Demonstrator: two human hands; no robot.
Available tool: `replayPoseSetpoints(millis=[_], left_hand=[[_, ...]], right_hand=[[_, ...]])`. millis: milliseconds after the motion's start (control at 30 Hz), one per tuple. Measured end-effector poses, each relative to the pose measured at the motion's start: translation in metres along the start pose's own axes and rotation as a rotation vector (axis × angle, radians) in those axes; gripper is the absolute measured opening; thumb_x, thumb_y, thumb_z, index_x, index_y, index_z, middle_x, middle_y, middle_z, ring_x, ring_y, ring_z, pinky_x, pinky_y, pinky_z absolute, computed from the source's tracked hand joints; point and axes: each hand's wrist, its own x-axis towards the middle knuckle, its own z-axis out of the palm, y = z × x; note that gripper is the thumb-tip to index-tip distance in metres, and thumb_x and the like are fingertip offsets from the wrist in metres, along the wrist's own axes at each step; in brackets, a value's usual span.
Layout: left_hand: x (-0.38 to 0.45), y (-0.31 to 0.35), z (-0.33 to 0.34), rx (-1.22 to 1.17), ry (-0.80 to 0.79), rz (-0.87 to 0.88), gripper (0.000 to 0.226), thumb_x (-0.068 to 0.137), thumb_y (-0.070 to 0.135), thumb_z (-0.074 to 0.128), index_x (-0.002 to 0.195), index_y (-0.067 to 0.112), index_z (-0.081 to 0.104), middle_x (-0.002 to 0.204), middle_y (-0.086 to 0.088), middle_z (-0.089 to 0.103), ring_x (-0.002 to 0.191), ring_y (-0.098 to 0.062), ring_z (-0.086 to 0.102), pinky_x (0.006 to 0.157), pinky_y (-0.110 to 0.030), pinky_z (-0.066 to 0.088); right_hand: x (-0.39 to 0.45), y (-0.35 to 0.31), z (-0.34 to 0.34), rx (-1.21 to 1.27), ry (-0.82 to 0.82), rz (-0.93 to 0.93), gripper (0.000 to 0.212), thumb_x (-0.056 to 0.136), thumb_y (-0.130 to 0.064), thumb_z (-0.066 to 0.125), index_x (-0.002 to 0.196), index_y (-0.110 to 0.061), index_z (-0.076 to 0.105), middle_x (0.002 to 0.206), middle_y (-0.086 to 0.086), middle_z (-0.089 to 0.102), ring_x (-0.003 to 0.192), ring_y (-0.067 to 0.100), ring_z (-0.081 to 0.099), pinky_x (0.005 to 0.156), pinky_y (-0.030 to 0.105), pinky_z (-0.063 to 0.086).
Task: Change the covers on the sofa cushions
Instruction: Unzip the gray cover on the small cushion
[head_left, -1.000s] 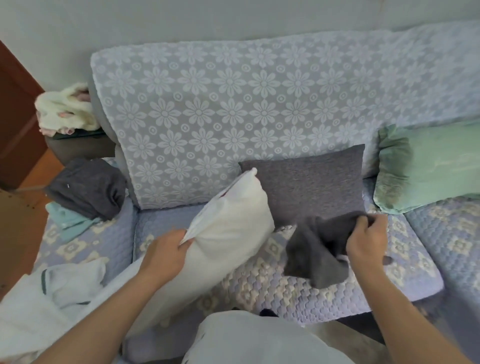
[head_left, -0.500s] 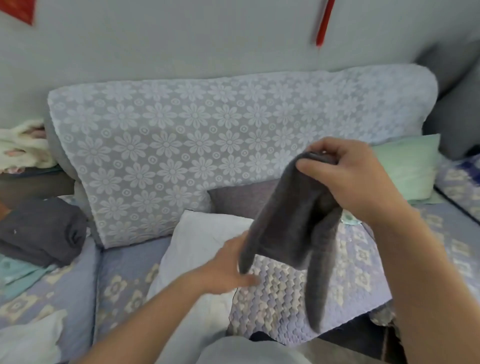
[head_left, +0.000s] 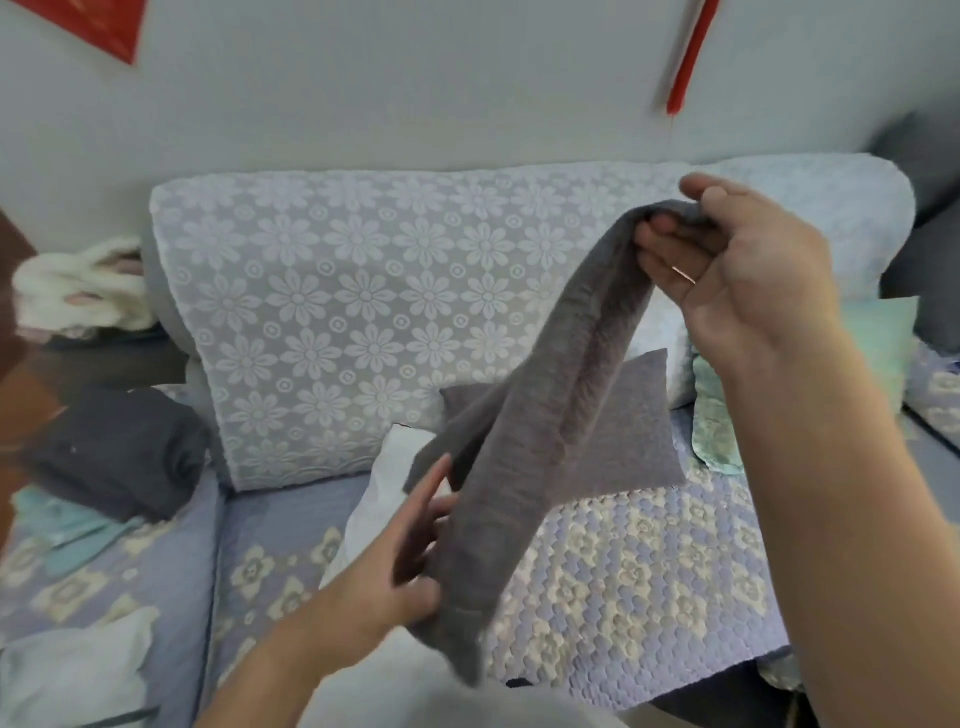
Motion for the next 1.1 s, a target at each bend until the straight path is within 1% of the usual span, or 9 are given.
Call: replayPoseSetpoints(millis=[200, 400, 500, 567, 667, 767, 900, 1033, 1100], left_hand=[[0.015, 0.001, 0.036, 0.263, 0.054, -0.096, 0.138, 0.053, 0.068, 0.088, 0.143, 0.069, -0.018, 0.161, 0.036, -0.002, 0.149, 0.011, 0.008, 0.124, -0.033, 0.021], [0.115, 0.011, 0.070, 0.538, 0.566, -0.022, 0.143, 0.059, 0.059, 0.091, 0.154, 0.047, -0.015, 0.164, 0.016, 0.005, 0.153, -0.012, 0.013, 0.123, -0.046, 0.024], [0.178, 0.017, 0.067, 0.684, 0.583, -0.045, 0.079, 0.081, 0.046, 0.079, 0.147, 0.026, 0.040, 0.142, 0.002, 0.052, 0.131, -0.015, 0.049, 0.102, -0.030, 0.040], [0.218, 0.021, 0.081, 0.728, 0.613, -0.143, 0.028, 0.097, 0.038, 0.059, 0.120, 0.023, 0.064, 0.118, -0.005, 0.070, 0.112, -0.028, 0.065, 0.086, -0.031, 0.044], [0.273, 0.031, 0.137, 0.076, 0.702, -0.275, 0.024, 0.103, 0.031, 0.050, 0.112, 0.022, 0.070, 0.110, -0.008, 0.074, 0.101, -0.025, 0.068, 0.092, -0.041, 0.053], [0.313, 0.041, 0.229, -0.499, 0.497, -0.374, 0.028, 0.104, 0.019, 0.047, 0.118, 0.007, 0.068, 0.114, -0.011, 0.074, 0.108, -0.022, 0.067, 0.095, -0.038, 0.054], [0.342, 0.032, 0.342, -0.368, 0.123, -0.390, 0.027, 0.098, 0.001, 0.053, 0.122, 0.013, 0.061, 0.117, -0.009, 0.071, 0.101, -0.020, 0.070, 0.092, -0.040, 0.057], [0.360, -0.017, 0.339, 0.258, 0.141, -0.510, 0.043, 0.096, 0.020, 0.064, 0.136, 0.026, 0.049, 0.120, 0.003, 0.063, 0.104, -0.012, 0.065, 0.093, -0.035, 0.053], [0.350, -0.038, 0.319, 0.259, 0.267, -0.647, 0.033, 0.096, 0.019, 0.062, 0.129, 0.021, 0.057, 0.112, 0.000, 0.065, 0.095, -0.016, 0.068, 0.084, -0.033, 0.055]], right_hand=[[-0.007, 0.016, 0.006, -0.019, -0.055, 0.030, 0.027, 0.102, -0.011, 0.050, 0.124, 0.000, 0.059, 0.102, 0.009, 0.077, 0.099, 0.019, 0.074, 0.090, 0.034, 0.057], [-0.026, 0.002, -0.035, -0.140, -0.288, 0.086, 0.017, 0.100, -0.008, 0.053, 0.113, -0.002, 0.062, 0.106, 0.010, 0.076, 0.104, 0.020, 0.073, 0.097, 0.035, 0.056], [-0.021, -0.019, -0.085, -0.063, -0.319, 0.101, 0.014, 0.098, -0.010, 0.052, 0.102, -0.003, 0.064, 0.098, 0.013, 0.077, 0.100, 0.026, 0.074, 0.091, 0.036, 0.058], [0.000, -0.025, -0.142, -0.118, -0.096, 0.008, 0.012, 0.098, -0.012, 0.054, 0.095, -0.007, 0.065, 0.087, 0.011, 0.078, 0.090, 0.029, 0.075, 0.083, 0.036, 0.061], [0.038, 0.008, -0.255, -0.774, 0.099, -0.117, 0.017, 0.093, -0.029, 0.068, 0.105, -0.018, 0.066, 0.101, 0.004, 0.074, 0.098, 0.028, 0.070, 0.089, 0.043, 0.057], [0.038, 0.078, -0.328, -0.973, -0.315, 0.101, 0.098, 0.073, -0.050, 0.084, 0.152, -0.020, 0.033, 0.153, -0.004, 0.035, 0.137, 0.007, 0.039, 0.112, 0.026, 0.037], [0.050, 0.136, -0.399, -0.696, 0.249, 0.132, 0.017, 0.089, -0.001, 0.066, 0.099, -0.013, 0.061, 0.096, 0.008, 0.066, 0.093, 0.024, 0.064, 0.081, 0.033, 0.052], [0.101, 0.104, -0.506, -0.711, 0.549, 0.314, 0.025, 0.092, -0.002, 0.055, 0.104, -0.018, 0.068, 0.084, -0.004, 0.063, 0.090, 0.025, 0.067, 0.070, 0.027, 0.049], [0.130, 0.083, -0.560, -0.706, 0.686, 0.299, 0.028, 0.088, -0.002, 0.056, 0.109, -0.016, 0.067, 0.095, 0.002, 0.068, 0.101, 0.031, 0.067, 0.074, 0.031, 0.051]])
